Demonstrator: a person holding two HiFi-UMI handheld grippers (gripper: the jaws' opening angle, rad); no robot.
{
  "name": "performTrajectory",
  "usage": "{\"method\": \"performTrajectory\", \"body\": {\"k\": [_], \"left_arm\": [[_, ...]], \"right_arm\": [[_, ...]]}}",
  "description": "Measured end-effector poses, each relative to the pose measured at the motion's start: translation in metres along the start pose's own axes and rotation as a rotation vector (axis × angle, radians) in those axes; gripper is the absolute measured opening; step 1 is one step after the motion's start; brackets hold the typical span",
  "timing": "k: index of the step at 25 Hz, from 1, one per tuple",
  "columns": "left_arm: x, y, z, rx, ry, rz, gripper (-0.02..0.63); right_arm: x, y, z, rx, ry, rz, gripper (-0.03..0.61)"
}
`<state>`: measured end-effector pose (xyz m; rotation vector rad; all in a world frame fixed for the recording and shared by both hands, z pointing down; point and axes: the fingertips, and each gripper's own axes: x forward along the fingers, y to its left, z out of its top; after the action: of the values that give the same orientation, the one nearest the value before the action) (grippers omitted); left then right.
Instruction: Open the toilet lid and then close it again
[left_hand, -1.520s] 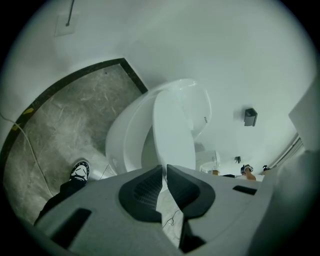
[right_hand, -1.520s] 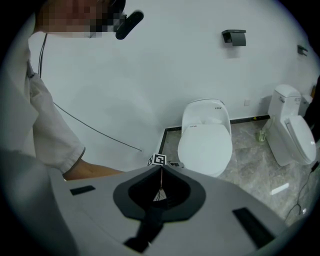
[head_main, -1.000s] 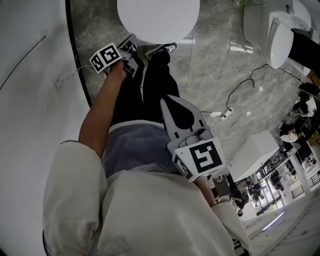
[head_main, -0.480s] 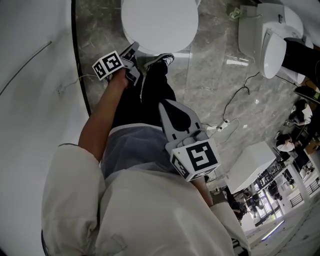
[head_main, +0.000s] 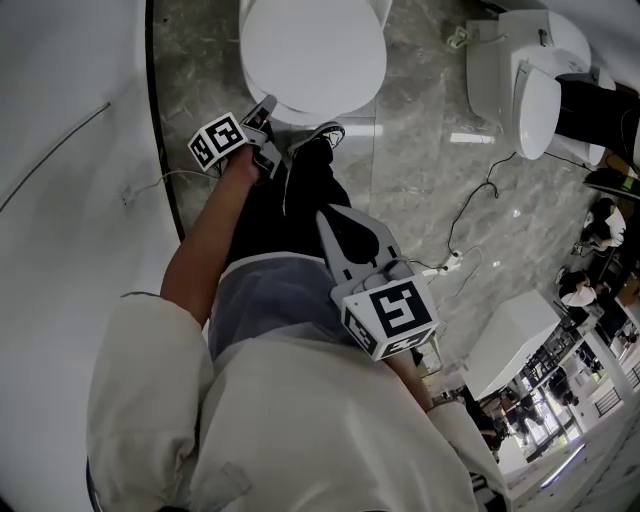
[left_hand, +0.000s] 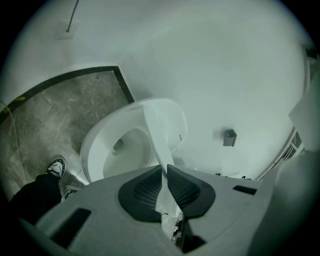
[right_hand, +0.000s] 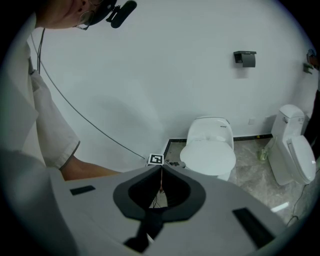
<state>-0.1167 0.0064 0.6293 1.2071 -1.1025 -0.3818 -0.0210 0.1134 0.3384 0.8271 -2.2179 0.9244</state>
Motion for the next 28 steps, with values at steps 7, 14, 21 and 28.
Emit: {"method": "performTrajectory", "body": {"k": [7,14,21,28], "left_arm": [[0.0,-0.028,0.016,-0.013,-0.037,-0.083,0.025],[0.005,-0.058,0.032,0.033,-0.037,-0.15,0.028],[0.004,-0.081,0.043,0.045,-0.045,-0.178,0.029],[0.01,-0.1,0.057,0.07,-0.046,-0.173,0.032]], "right_arm": [[-0.003,0.0,0.007,-0.01,-0.025,-0.004,0.011],[-0.004,-0.003,0.016,-0.027,-0.042,0.002,0.011],[-0.014,-0.006,0.019,-0.032,-0.064,0.001,0.011],[-0.018,-0.019,0.038,-0.036,-0.091,-0.002,0.011]]}}
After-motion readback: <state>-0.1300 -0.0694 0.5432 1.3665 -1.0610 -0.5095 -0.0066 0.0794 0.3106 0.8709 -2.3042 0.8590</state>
